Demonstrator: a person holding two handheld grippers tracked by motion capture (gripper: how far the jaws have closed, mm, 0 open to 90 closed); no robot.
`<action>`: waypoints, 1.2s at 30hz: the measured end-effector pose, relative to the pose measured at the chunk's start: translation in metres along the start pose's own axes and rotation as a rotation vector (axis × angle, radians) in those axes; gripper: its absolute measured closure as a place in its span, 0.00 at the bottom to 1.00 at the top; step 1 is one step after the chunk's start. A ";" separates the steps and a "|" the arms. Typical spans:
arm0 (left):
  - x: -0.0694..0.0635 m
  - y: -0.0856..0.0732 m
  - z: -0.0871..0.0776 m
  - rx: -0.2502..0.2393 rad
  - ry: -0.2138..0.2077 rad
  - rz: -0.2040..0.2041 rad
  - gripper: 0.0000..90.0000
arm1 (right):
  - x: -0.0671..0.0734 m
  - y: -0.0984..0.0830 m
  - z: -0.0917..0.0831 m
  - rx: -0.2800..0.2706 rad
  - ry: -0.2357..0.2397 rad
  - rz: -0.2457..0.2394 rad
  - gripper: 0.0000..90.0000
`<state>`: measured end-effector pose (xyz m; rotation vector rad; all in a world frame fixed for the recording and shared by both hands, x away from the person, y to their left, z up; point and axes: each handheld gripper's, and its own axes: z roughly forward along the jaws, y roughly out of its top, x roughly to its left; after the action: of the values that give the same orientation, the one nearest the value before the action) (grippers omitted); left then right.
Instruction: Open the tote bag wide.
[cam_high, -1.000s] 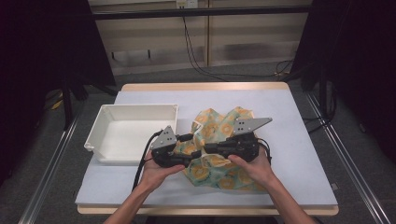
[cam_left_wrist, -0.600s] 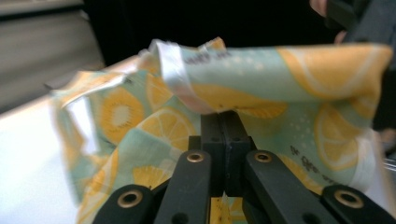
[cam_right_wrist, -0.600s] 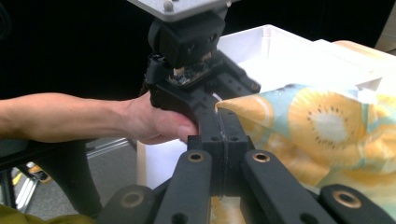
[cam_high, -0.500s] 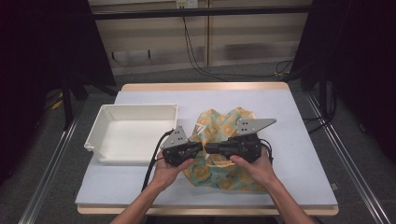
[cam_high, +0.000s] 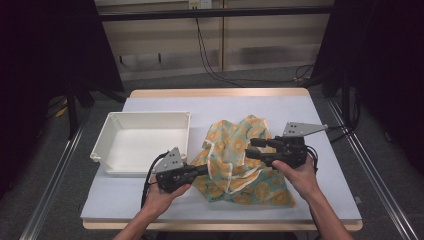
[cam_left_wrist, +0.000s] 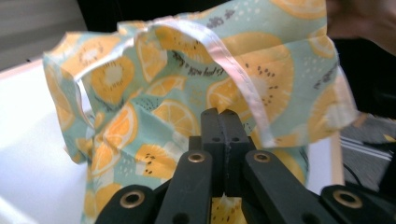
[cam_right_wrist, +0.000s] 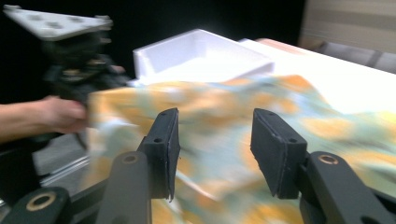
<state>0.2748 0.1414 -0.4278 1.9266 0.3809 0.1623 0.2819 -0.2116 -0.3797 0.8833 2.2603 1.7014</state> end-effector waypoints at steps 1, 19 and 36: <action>0.000 -0.002 -0.002 0.004 -0.014 -0.002 1.00 | -0.006 -0.001 -0.003 0.017 -0.031 0.007 0.57; 0.004 -0.029 -0.010 0.047 -0.010 -0.052 1.00 | -0.069 -0.014 0.025 0.124 -0.191 0.127 0.33; 0.011 -0.030 -0.018 0.005 0.000 -0.103 1.00 | -0.026 -0.020 -0.027 0.017 -0.146 0.066 1.00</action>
<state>0.2745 0.1710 -0.4489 1.9068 0.4794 0.0942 0.2827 -0.2515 -0.3944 1.0604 2.1765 1.5897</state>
